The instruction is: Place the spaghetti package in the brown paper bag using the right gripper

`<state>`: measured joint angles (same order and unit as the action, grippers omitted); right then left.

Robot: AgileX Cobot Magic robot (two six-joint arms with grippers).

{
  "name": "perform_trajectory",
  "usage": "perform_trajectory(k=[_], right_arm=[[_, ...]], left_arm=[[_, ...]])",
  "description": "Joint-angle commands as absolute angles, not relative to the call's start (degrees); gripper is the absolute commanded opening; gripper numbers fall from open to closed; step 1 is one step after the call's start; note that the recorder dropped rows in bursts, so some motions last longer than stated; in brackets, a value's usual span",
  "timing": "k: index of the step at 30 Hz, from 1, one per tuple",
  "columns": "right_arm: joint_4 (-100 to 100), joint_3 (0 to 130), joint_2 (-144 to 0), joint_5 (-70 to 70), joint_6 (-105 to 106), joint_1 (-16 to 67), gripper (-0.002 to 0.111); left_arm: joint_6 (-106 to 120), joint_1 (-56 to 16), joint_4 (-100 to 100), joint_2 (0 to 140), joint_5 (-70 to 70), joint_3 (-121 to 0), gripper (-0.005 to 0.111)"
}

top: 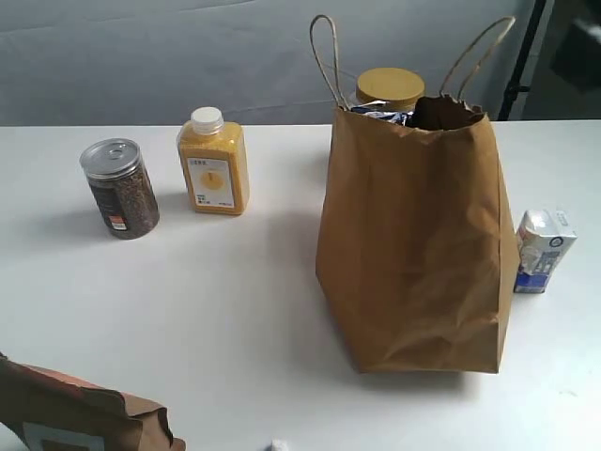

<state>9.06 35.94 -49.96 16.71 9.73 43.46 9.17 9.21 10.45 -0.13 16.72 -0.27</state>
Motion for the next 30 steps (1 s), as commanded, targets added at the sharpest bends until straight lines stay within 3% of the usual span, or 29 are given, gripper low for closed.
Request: perform_trajectory(k=[1,12,21,30], right_arm=[[9.44,30.03,-48.98,14.79,9.59,43.42,0.0],[9.58,20.61,-46.04,11.0,9.91,36.34,0.0],[8.44,14.08,-29.3,8.09,8.22,25.93,0.0],[3.39,13.5,-12.81,-6.81,9.1,15.88,0.0]], left_arm=[[8.96,9.11,10.18,0.0,16.4,0.0,0.0],[8.96,9.11,10.18,0.0,16.4,0.0,0.0],[8.96,9.11,10.18,0.0,16.4,0.0,0.0],[8.96,9.11,10.18,0.0,16.4,0.0,0.0]])
